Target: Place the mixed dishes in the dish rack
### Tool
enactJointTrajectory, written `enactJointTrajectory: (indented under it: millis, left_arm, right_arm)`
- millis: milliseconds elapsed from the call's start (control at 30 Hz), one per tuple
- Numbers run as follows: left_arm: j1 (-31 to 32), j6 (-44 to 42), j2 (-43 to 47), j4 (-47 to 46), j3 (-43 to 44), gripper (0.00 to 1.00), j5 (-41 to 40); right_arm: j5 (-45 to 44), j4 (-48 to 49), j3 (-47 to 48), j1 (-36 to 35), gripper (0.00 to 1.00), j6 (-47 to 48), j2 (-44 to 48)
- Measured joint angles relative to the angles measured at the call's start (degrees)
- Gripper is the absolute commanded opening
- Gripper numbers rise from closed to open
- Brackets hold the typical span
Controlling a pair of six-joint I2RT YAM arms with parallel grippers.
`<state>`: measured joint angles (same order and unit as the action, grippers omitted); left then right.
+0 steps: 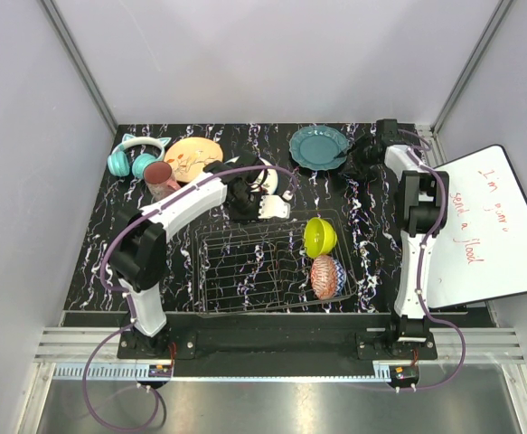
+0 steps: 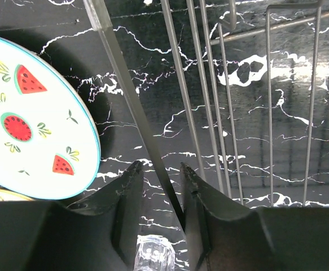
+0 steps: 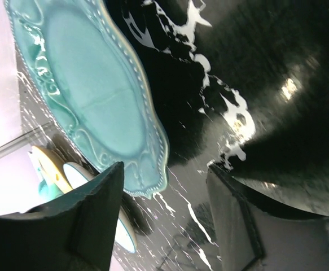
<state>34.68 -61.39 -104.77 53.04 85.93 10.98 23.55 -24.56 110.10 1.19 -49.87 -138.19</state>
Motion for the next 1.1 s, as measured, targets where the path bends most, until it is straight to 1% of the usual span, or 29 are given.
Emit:
enactJointTrajectory:
  millis: [167, 267, 333, 467, 600, 633, 700, 733, 833, 933, 1100]
  left_arm:
    - [0.2, 0.13, 0.0, -0.22, 0.0, 0.36, -1.27]
    - [0.2, 0.11, -0.46, 0.11, 0.42, 0.34, -1.44]
    - [0.2, -0.15, -1.97, 0.13, 2.29, 0.34, -1.81]
    - [-0.04, -1.14, -6.84, -4.07, 9.35, 0.33, -3.39]
    - [-0.11, -1.81, -10.62, -6.56, 16.17, 0.32, -4.24]
    - [-0.04, -1.92, -11.3, -7.04, 17.29, 0.32, -4.52]
    - [0.15, -2.08, -11.67, -7.5, 18.1, 0.32, -5.05]
    - [0.2, -2.23, -11.67, -7.48, 18.08, 0.32, -5.27]
    - [0.24, -2.64, -11.32, -8.2, 16.57, 0.31, -5.9]
    - [0.31, -3.04, -10.16, -9.25, 12.37, 0.31, -7.08]
    - [0.33, -1.68, -7.39, -9.42, 8.83, 0.3, -7.5]
  right_arm:
    - [1.33, 3.96, -0.07, 0.0, 0.49, -2.49, -1.42]
    - [2.19, 8.04, -1.51, 0.0, 0.48, -4.52, -1.99]
    - [3.17, 10.49, -2.25, 0.04, 0.48, -5.9, -2.29]
    - [4.04, 14.03, -3.54, 0.04, 0.46, -7.28, -2.47]
    - [4.31, 16.17, -4.63, 0.0, 0.36, -7.65, -2.47]
    - [4.28, 16.39, -4.92, 0.0, 0.29, -7.65, -2.47]
    - [4.31, 16.63, -5.22, 0.0, 0.22, -7.37, -2.47]
    - [4.2, 16.63, -5.42, -0.02, 0.14, -7.32, -2.49]
    - [4.46, 17.11, -5.66, 0.0, 0.0, -6.88, -2.73]
    - [5.55, 19.17, -5.66, 0.0, 0.0, -6.67, -3.23]
    - [5.99, 20.33, -5.9, 0.0, 0.0, -5.95, -3.21]
